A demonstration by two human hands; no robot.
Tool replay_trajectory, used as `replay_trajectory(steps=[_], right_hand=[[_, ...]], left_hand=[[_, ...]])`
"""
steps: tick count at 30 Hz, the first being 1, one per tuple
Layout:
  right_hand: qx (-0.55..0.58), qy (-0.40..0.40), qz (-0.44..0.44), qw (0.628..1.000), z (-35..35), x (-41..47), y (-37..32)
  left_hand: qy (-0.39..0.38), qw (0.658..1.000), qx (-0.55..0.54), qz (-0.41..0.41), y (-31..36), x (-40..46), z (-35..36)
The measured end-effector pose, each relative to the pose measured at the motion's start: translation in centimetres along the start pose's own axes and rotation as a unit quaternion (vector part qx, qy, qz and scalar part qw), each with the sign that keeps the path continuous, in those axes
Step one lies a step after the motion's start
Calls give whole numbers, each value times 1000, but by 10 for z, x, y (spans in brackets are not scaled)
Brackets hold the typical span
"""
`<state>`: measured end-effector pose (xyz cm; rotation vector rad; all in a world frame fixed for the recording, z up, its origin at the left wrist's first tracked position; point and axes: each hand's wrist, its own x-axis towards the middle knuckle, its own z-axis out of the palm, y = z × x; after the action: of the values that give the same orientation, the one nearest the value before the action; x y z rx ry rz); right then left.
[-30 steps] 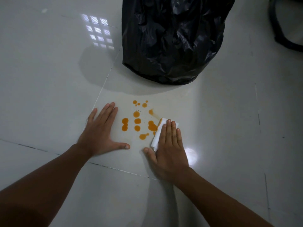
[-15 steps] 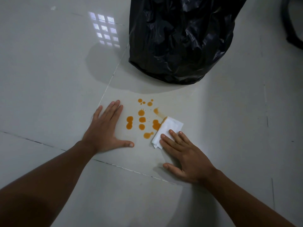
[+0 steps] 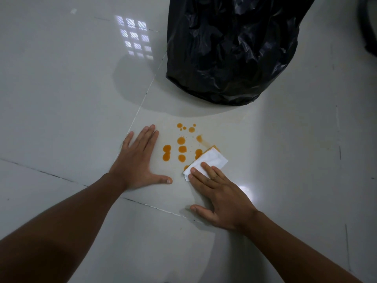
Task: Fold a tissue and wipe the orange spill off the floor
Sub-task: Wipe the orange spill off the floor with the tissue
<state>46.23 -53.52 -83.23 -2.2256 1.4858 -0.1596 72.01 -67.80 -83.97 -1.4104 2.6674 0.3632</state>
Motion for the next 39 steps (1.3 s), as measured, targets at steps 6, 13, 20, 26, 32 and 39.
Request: replay_trajectory(steps=[6,13,20,26,32,39], right_hand=[[-16,34,13,999,-1,6,0],[0,11,43,999,0,12,-1],[-12,22,89,996,6,25,-18],[-19,22,117,993,10,19,-25],[-34,17,145,989,11,16,-26],[-38,21,168,985,11,26,-30]], left_hand=[[6,1000,-10,-2,0,0,0],[8,1000,-14,-5,-1,1,0],[10,1000,-19,-4,0,1,0],[12,1000,-17,-4,-1,-1,0],[11,1000,-14,-5,-1,0,0],[8,1000,-16,-3,0,0,-1]])
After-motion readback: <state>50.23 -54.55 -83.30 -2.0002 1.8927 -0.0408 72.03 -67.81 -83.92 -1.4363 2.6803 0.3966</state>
